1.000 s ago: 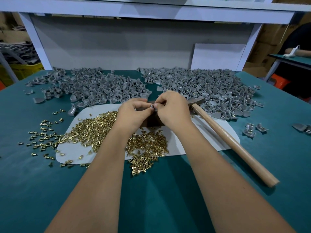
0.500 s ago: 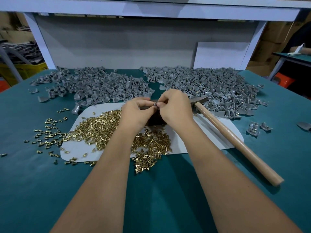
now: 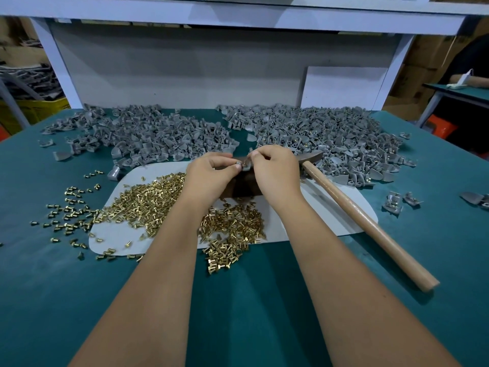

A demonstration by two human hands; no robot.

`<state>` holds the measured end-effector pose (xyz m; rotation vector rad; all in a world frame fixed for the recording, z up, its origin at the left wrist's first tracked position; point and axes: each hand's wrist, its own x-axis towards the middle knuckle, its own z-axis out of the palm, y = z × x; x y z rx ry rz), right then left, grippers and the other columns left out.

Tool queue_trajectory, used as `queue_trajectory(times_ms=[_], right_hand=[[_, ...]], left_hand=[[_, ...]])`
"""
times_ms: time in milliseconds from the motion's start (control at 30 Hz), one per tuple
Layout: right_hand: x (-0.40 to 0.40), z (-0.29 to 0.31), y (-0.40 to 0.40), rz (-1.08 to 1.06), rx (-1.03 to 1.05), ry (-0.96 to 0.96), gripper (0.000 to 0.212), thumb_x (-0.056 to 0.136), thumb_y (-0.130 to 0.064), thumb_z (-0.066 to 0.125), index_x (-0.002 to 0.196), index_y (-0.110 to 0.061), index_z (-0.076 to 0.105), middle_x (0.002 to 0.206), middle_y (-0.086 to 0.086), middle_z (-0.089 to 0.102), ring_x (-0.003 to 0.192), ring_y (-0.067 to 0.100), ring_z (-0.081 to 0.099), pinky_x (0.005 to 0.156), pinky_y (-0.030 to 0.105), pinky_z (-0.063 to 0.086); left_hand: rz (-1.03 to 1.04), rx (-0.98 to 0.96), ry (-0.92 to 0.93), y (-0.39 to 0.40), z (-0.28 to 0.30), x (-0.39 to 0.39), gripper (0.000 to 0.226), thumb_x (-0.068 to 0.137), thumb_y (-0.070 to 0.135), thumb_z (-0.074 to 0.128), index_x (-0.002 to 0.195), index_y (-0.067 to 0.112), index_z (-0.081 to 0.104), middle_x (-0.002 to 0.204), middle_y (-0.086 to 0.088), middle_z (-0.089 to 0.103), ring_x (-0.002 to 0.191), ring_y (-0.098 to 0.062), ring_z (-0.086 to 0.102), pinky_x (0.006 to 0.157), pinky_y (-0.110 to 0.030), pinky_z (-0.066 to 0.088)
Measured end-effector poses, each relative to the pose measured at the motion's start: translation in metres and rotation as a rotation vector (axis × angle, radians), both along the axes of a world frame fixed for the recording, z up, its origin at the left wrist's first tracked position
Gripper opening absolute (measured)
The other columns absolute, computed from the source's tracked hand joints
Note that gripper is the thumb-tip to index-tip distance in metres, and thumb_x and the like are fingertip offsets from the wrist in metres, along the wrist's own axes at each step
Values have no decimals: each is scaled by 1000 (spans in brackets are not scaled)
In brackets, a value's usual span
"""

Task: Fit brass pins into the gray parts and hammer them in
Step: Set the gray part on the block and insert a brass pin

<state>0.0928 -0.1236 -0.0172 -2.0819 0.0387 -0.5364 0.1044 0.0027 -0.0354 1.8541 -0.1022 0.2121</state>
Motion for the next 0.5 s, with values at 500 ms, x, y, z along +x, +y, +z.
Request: queue_trajectory(times_ms=[500], right_hand=[[0,-3,1,41,-82,-25,6,85,-12,68,82,-14,73,91,-5,59,82,11,54,73,24,41]], left_hand=[[-9,90,-78,1,-3,1,13,88,22,74,99,19,78,115,5,63,90,6,55,85,-17,47]])
